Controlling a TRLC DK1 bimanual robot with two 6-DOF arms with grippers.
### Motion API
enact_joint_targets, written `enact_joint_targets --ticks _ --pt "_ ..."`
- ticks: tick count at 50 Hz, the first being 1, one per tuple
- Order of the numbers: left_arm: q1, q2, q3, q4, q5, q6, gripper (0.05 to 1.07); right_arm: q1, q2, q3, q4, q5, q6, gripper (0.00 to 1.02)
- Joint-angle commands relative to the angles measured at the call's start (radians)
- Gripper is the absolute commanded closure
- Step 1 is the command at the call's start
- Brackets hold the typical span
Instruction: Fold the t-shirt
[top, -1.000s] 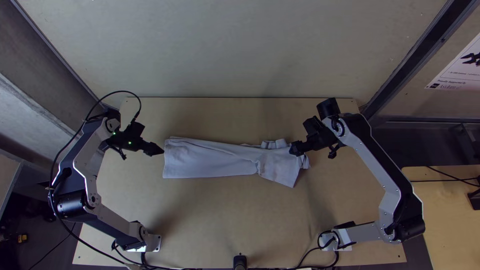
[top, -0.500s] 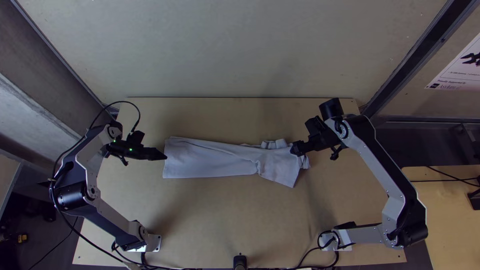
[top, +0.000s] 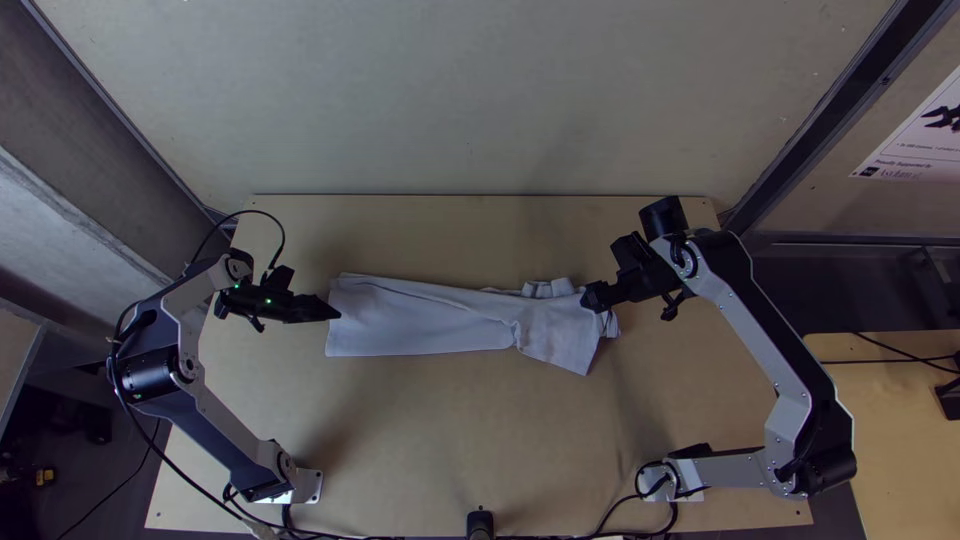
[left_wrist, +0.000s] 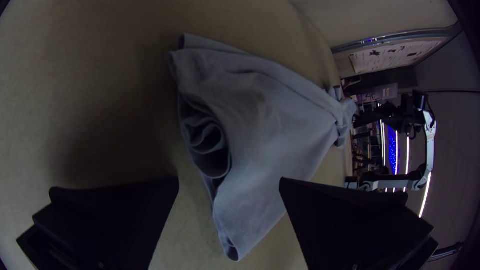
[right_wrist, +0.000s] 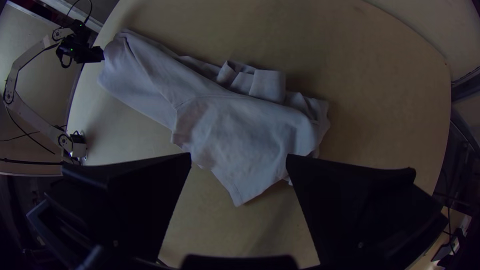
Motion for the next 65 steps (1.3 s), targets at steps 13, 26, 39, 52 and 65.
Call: enact_joint_targets --ticks 13,26,39,52,65 --pt "-0.057 0.057 -0.017 0.013 0.074 -0.074 0.10 0.015 -0.017 -0.010 -0.009 0.000 0.029 0.15" --pt "-0.142 0.066 -0.020 0.077 0.097 -0.166 0.10 0.020 -0.017 -0.007 -0.009 0.000 0.032 0.15" --pt "-0.180 0.065 -0.029 0.131 0.107 -0.214 0.49 0.018 -0.022 -0.005 -0.009 0.002 0.033 0.15" --pt "-0.174 0.060 -0.047 0.192 0.107 -0.287 1.05 0.018 -0.022 -0.010 -0.009 0.000 0.033 0.15" --pt "-0.097 0.020 -0.075 0.151 0.103 -0.251 1.05 0.011 -0.032 -0.011 -0.009 0.002 0.033 0.15"
